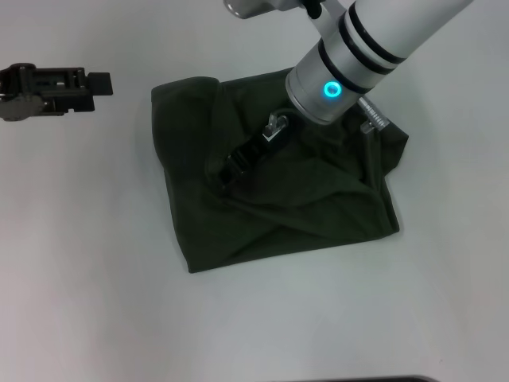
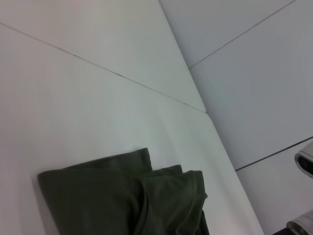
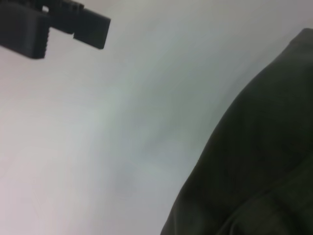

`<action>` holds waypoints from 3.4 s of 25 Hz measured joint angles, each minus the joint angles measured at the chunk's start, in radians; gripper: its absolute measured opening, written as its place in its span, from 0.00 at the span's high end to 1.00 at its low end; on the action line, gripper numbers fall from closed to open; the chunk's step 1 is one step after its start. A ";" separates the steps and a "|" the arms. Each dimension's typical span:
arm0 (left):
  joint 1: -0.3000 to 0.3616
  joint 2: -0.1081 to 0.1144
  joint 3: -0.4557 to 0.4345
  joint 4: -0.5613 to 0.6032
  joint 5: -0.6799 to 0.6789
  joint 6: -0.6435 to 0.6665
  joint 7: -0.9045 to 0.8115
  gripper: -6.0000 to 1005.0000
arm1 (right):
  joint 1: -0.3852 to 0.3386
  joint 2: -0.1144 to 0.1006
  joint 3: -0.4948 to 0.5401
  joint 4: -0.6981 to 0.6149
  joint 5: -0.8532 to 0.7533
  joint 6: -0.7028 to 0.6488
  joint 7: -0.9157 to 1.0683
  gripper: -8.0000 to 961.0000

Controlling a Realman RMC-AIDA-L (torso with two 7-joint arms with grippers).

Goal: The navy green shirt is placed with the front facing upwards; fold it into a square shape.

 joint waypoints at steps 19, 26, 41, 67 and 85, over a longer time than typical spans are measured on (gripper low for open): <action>0.002 0.002 0.000 -0.028 0.002 0.003 0.007 0.28 | -0.064 -0.030 0.088 -0.158 -0.049 -0.095 0.047 0.96; 0.003 0.002 0.000 -0.028 0.002 0.006 0.008 0.28 | -0.138 -0.043 0.232 -0.303 -0.190 -0.160 0.101 0.96; 0.001 -0.002 0.005 -0.028 0.003 0.006 0.009 0.28 | -0.178 -0.072 0.426 -0.409 -0.322 -0.211 0.092 0.96; 0.016 -0.003 0.009 -0.051 0.003 0.008 0.024 0.28 | -0.171 -0.063 0.421 -0.267 -0.437 0.097 0.063 0.96; 0.006 -0.004 0.009 -0.053 -0.001 0.011 0.035 0.28 | -0.192 -0.085 0.496 -0.390 -0.317 -0.080 0.032 0.51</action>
